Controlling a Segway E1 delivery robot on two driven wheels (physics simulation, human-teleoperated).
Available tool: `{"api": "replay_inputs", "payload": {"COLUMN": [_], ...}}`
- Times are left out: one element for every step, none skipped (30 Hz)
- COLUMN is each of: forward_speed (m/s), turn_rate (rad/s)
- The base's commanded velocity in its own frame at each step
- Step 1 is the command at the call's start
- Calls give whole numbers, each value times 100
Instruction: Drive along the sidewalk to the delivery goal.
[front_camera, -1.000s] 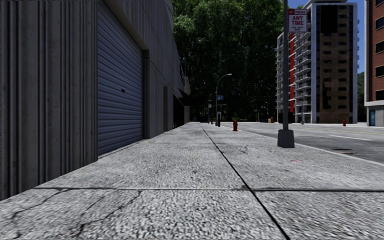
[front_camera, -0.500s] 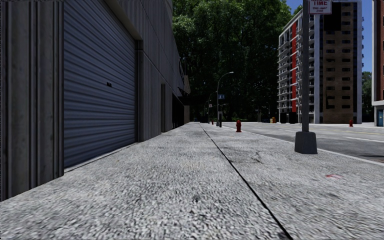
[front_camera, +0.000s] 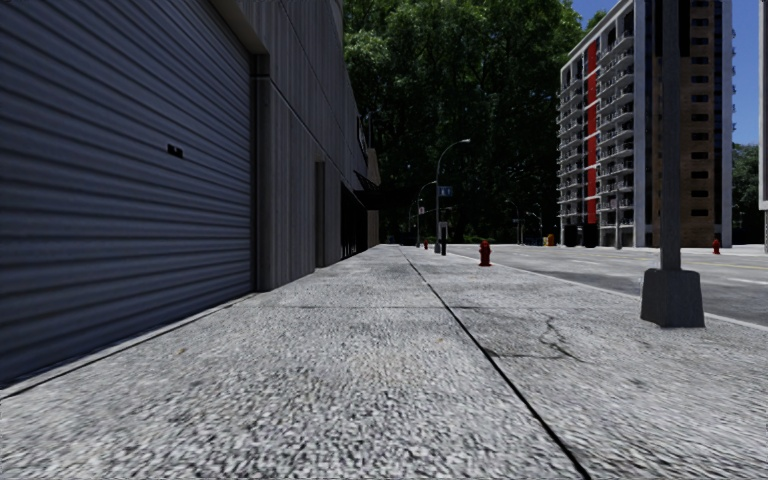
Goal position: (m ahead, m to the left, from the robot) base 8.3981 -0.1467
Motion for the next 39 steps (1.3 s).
{"api": "replay_inputs", "payload": {"forward_speed": [196,196,196,196,196,196,198,199,199,199,199,199,200,200,200,200,200,200,200,200,200,200,200,200,200,200,200,200,200,199,199,199,199,199,199,199,199,199,199], "turn_rate": [0,0,0,0,0,0,0,0,0,0,0,0,0,0,0,0,0,0,0,0,0,0,0,0,0,0,0,0,0,0,0,0,0,0,0,0,0,0,0]}}
